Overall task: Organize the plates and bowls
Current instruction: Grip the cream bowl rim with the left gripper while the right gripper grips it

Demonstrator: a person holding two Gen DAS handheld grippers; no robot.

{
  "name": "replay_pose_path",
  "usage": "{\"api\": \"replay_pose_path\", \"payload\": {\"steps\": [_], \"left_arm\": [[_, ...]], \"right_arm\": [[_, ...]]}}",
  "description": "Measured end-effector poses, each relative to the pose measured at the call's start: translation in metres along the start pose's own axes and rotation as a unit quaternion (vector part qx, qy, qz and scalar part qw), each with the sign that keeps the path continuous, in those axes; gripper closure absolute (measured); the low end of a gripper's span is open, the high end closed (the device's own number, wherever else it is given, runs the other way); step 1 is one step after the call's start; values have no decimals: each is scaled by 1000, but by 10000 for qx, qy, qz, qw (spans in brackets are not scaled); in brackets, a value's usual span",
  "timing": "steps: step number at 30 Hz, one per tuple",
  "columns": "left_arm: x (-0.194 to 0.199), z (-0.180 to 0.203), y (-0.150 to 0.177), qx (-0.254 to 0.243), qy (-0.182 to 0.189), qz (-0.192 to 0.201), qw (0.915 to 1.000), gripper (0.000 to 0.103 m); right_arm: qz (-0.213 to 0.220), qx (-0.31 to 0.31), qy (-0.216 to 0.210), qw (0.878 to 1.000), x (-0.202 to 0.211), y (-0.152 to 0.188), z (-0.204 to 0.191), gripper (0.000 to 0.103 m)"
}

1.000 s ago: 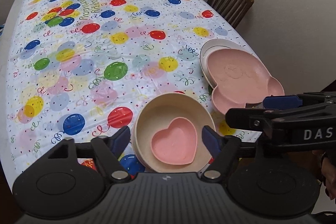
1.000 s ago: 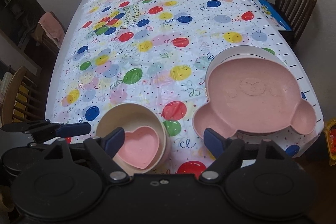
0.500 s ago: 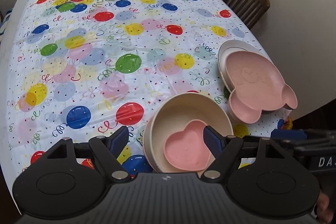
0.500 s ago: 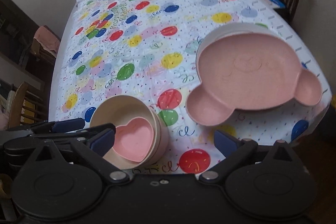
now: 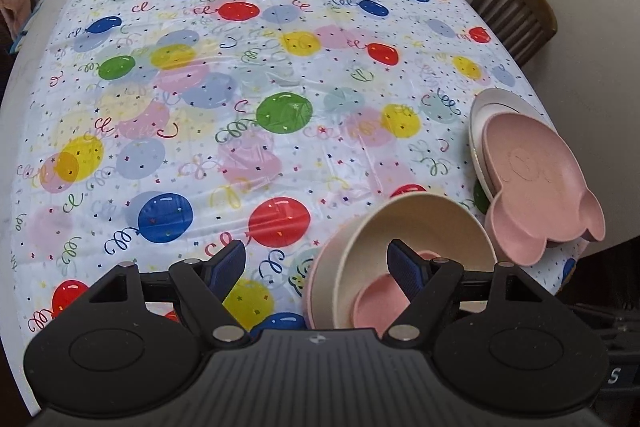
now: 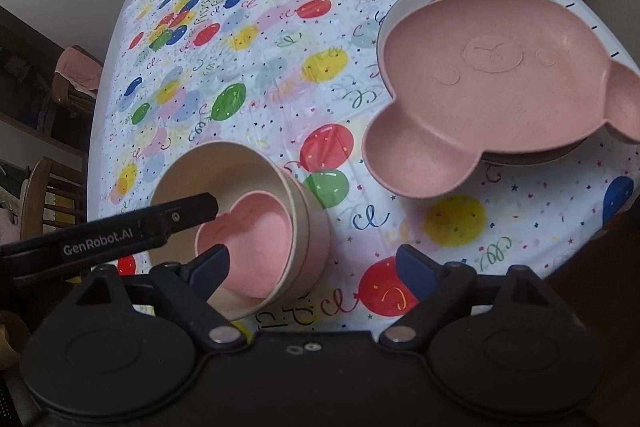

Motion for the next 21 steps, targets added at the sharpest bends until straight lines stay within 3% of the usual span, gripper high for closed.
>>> {"api": "replay_pose_path", "payload": {"steps": [12,21], "left_arm": [[-13,-11,4,237,-227,-81,9994,27],[-14,-12,8,400,-51,-147,9991,48]], "right_arm": [[-137,-52,-34,9999,-18,-1,-4,31],[-285,-31,-63,9996,-27,-1,-7,47]]}}
Point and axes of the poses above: each gripper's, at about its wrist camera, not at the fingertips, and x roughly against the way its jaws point, z to its right, y to its underside, the point moved 2 cm from there along -x, roughly the way its jaws point
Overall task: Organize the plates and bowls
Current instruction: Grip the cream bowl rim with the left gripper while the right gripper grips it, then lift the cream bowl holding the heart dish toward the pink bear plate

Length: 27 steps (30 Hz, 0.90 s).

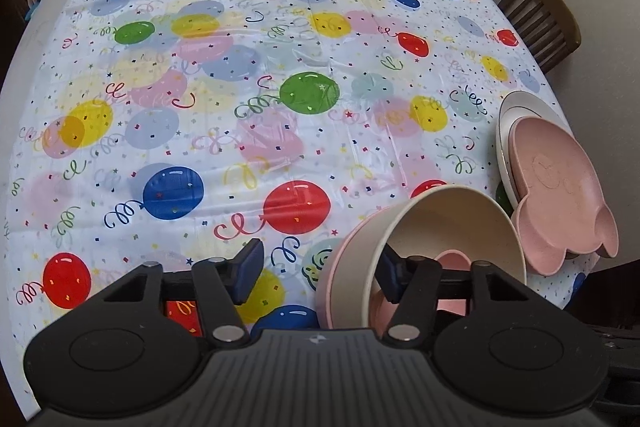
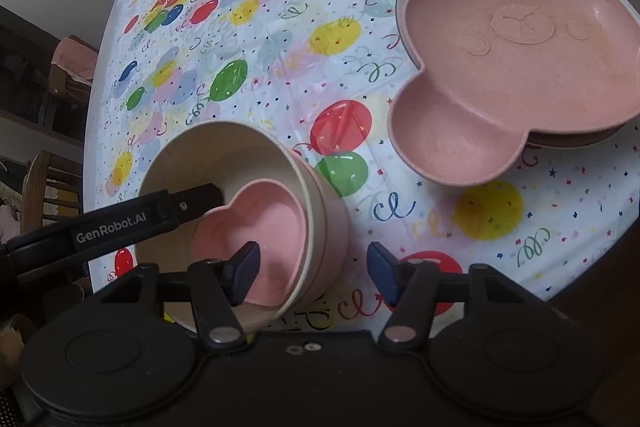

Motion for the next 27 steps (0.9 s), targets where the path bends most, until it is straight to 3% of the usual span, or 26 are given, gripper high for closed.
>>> {"api": "replay_pose_path", "payload": {"steps": [5,11,27], "left_arm": [[1,1,2,144,255,-100,9995,66],[2,3,4,183,384,-155,9990,77],[18,20,5,90,404,-202,9989,77]], "right_arm": [[-81,-3,-35,10000,-3,1,-1,62],[-92,-19,40,9999,-3,1,-2,72],[-47,87,417,9991,11,1,-4,82]]}}
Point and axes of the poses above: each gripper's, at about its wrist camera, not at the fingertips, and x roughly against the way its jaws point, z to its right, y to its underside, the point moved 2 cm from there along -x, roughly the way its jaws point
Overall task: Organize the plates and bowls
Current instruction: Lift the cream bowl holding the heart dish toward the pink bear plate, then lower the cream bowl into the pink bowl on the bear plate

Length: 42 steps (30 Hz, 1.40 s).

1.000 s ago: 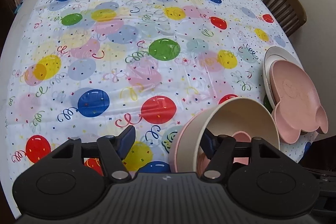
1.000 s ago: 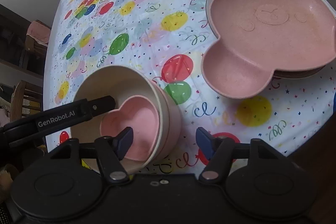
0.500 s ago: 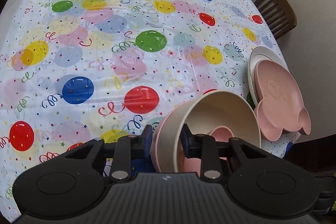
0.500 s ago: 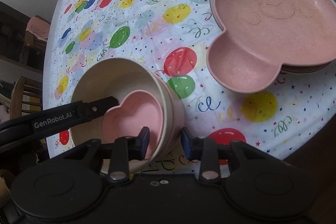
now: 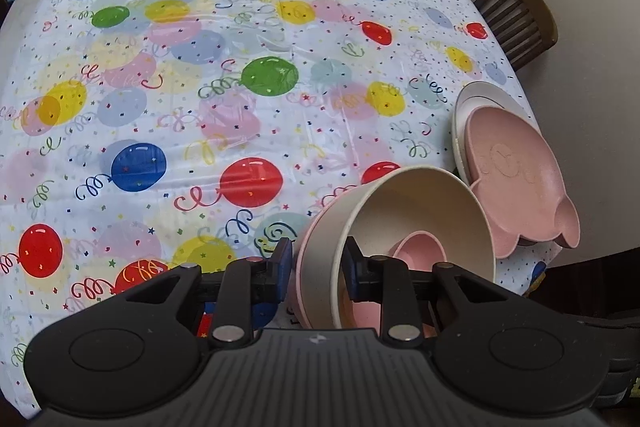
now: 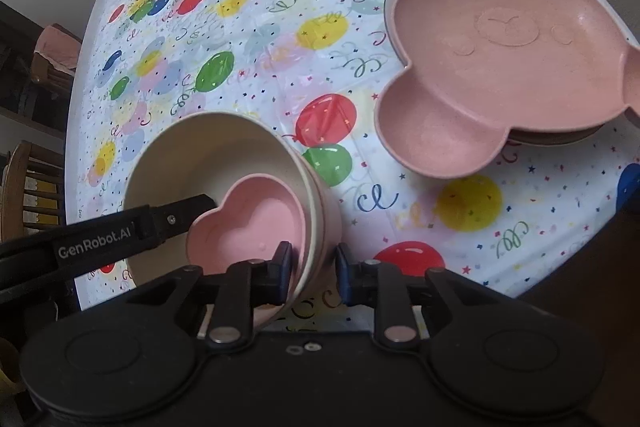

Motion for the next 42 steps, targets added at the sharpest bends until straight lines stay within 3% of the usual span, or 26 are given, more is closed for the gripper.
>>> {"api": "replay_pose_path", "payload": {"steps": [20,31,42], "left_arm": [[22,107,-44,-506,193,385,9978,78],[-8,175,-68,-606,227,338,9973,78],[-55,204,-72,-467,48,11,9989,78]], "right_arm": [[529,203,140,9983,77,-52,41,83],[647,213,250,9974,98,-98,96,83],[312,322,383,9983,85,-131,139,83]]}}
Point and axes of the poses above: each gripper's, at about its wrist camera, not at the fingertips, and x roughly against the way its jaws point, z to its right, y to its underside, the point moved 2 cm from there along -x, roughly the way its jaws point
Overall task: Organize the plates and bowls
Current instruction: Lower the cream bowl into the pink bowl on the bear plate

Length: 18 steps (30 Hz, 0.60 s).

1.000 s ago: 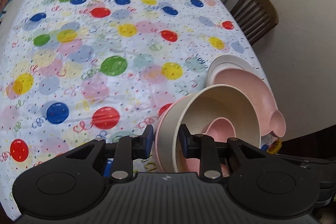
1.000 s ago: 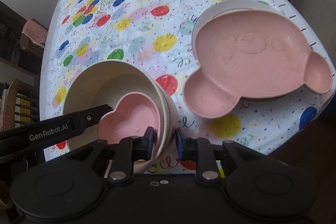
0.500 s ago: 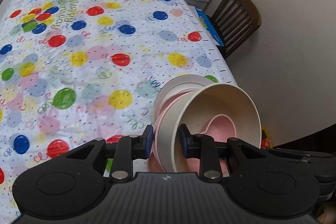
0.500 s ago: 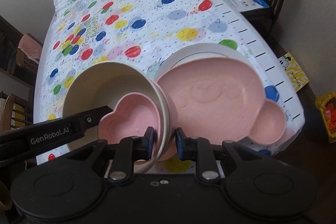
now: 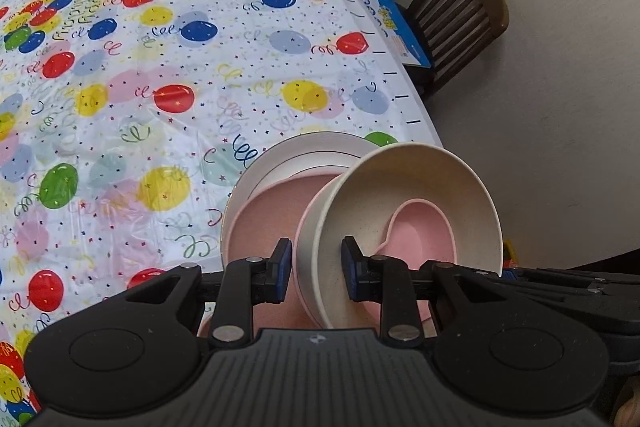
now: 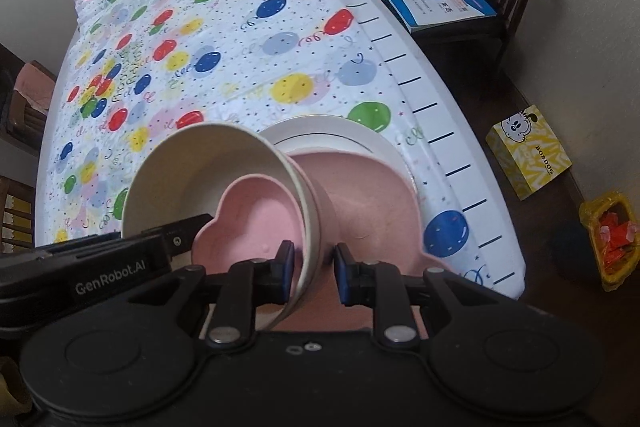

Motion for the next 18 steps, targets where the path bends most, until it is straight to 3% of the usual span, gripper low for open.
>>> {"api": "replay_pose_path", "payload": {"steps": [18], "left_arm": [[-33,2,-3,237,-298,-233,9990,77]], "right_arm": [[-444,141,-178,9988,-38,-16,23,83]]}}
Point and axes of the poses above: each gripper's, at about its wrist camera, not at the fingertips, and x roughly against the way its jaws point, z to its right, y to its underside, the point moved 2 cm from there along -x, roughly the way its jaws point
